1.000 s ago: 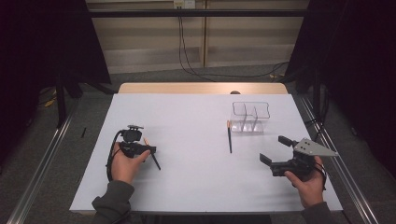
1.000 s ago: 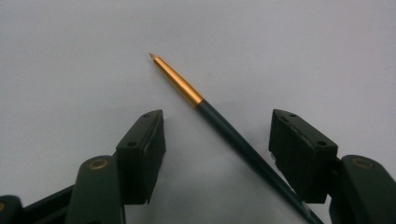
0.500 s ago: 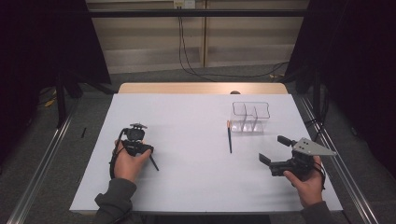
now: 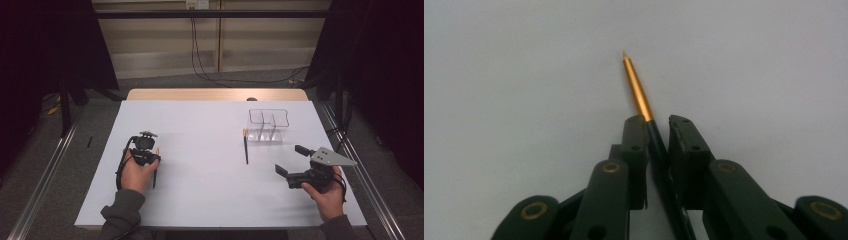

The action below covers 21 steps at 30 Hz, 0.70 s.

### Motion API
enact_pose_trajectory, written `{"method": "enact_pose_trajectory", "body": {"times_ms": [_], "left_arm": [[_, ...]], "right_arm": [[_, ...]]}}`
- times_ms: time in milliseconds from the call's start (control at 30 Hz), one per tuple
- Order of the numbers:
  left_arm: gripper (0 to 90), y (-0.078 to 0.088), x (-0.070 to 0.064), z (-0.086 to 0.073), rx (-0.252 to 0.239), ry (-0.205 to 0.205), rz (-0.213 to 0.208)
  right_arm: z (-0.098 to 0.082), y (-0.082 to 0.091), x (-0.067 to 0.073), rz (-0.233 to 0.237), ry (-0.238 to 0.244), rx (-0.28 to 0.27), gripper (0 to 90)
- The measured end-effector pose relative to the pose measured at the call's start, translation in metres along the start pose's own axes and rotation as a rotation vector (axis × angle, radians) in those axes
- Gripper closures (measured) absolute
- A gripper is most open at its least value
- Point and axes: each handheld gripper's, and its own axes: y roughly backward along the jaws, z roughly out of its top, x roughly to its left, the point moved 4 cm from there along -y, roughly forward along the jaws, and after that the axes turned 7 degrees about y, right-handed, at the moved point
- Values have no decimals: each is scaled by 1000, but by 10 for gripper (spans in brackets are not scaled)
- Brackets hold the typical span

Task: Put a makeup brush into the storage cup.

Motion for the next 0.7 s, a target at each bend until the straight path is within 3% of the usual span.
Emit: {"method": "enact_pose_trajectory", "body": {"times_ms": [200, 433, 700], "left_arm": [[800, 0, 0, 1, 10, -6, -2], [799, 0, 2, -2, -18, 0, -21], [801, -1, 3, 2, 30, 10, -22]], "right_arm": [[0, -1, -1, 8, 0, -1, 0], [2, -2, -1, 10, 6, -5, 0], [2, -6, 1, 20, 6, 1, 0]]}}
